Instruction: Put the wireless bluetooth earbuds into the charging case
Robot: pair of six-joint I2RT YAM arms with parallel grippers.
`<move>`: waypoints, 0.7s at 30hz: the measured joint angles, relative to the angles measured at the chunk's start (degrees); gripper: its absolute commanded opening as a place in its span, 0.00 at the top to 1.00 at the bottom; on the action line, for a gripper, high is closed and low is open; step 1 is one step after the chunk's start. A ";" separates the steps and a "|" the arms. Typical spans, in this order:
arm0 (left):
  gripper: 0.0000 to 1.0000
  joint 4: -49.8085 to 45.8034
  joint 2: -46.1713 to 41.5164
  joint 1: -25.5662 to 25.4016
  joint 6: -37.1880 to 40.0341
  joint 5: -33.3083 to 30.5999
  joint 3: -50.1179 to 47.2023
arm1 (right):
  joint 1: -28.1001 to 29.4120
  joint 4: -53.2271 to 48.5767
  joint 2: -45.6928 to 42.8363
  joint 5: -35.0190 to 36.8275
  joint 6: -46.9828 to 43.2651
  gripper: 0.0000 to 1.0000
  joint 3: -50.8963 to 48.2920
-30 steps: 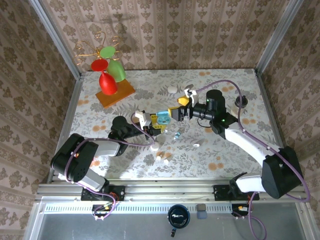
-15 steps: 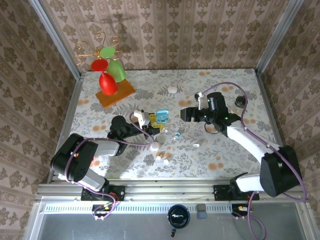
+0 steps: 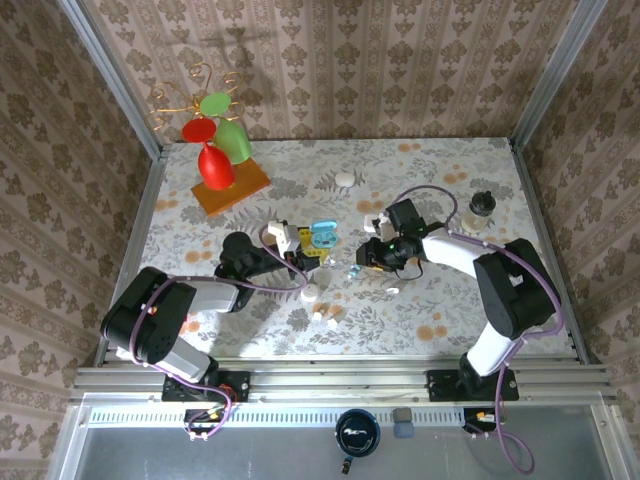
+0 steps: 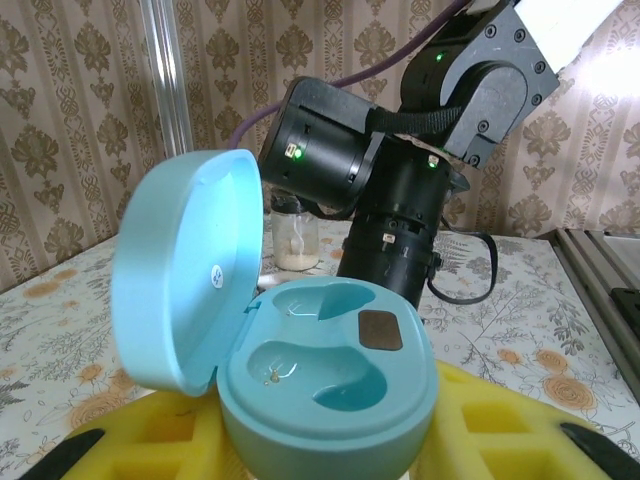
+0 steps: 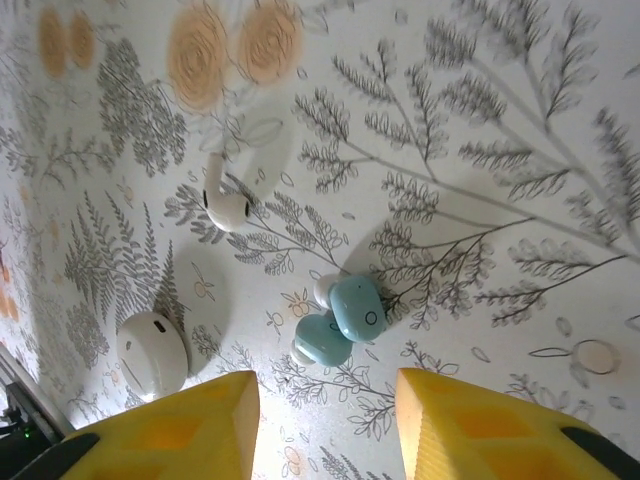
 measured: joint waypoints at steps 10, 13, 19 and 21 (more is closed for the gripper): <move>0.63 0.02 0.00 -0.02 0.00 0.13 -0.31 | 1.49 2.12 3.89 -0.28 3.32 0.58 0.07; 0.63 0.00 -0.11 -0.02 0.00 0.13 -0.81 | 1.46 2.10 4.85 -0.28 3.32 0.58 0.55; 0.63 0.02 -0.66 -0.02 0.00 0.13 -1.38 | 1.46 2.10 7.08 -0.26 3.34 0.59 3.34; 0.63 0.04 -0.79 -0.02 0.02 0.04 -1.46 | 1.46 2.12 7.78 -0.26 3.32 0.59 4.57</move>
